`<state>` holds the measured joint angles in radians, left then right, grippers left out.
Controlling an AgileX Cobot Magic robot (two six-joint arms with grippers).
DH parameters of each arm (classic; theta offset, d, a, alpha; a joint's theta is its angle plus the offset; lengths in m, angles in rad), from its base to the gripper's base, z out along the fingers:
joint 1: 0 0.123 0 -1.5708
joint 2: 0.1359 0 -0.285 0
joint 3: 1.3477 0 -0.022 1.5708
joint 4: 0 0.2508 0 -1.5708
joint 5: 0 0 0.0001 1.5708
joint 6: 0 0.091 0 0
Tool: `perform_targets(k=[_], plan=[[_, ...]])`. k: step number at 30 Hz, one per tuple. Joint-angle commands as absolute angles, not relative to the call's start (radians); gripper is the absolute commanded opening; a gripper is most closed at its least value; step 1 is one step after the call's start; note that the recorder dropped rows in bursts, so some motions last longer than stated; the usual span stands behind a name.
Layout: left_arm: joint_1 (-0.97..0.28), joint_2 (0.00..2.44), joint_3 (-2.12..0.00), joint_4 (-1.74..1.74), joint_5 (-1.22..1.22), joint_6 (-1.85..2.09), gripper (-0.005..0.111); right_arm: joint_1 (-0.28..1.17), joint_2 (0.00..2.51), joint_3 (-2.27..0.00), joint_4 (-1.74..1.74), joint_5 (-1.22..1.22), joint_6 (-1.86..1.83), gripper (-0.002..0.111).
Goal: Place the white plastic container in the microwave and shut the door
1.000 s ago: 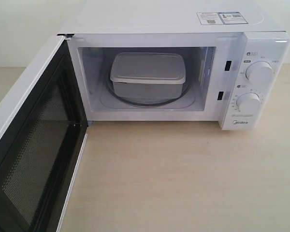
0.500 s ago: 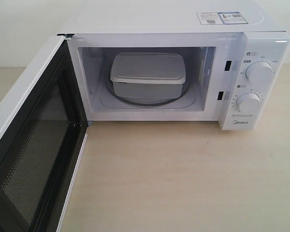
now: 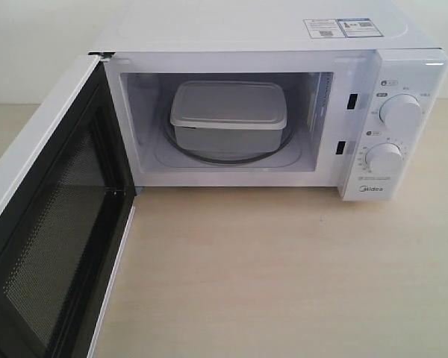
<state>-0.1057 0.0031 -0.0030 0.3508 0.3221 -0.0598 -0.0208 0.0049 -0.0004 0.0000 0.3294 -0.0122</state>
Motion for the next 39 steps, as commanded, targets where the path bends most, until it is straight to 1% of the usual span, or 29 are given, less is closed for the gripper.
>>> perform_targets(k=[1,8,12,15,23,27,29,31,36,39], plan=[[-0.103,0.0,0.0,0.355,0.315,-0.059,0.004,-0.028,0.0,0.0,-0.007,0.324,-0.01,0.0],[-0.103,0.0,0.0,0.334,0.307,-0.053,0.004,-0.028,0.0,0.0,-0.007,0.324,-0.007,0.0],[-0.103,0.0,-0.013,0.276,0.217,-0.129,0.004,-0.028,0.0,0.0,-0.007,0.324,-0.01,0.0],[-0.103,0.0,-0.095,0.195,0.195,-0.227,0.004,-0.028,0.0,0.0,-0.007,0.324,-0.01,0.0],[-0.103,0.0,-0.306,0.186,0.195,-0.388,0.004,-0.028,0.0,0.0,-0.007,0.324,-0.01,0.0],[-0.103,0.0,-0.409,0.151,0.253,-0.471,0.004,-0.028,0.0,0.0,-0.007,0.324,-0.01,0.0],[-0.103,0.0,-0.448,0.145,0.329,-0.478,0.004,-0.028,0.0,0.0,-0.007,0.324,-0.01,0.0],[-0.103,0.0,-0.46,0.145,0.354,-0.478,0.004,-0.028,0.0,0.0,-0.007,0.324,-0.01,0.0],[-0.103,0.0,-0.46,0.145,0.318,-0.478,0.004,-0.028,0.0,0.0,-0.007,0.324,-0.01,0.0],[-0.103,0.0,-0.467,0.083,0.363,-0.478,0.004,-0.028,0.0,0.0,-0.007,0.324,-0.01,0.0]])
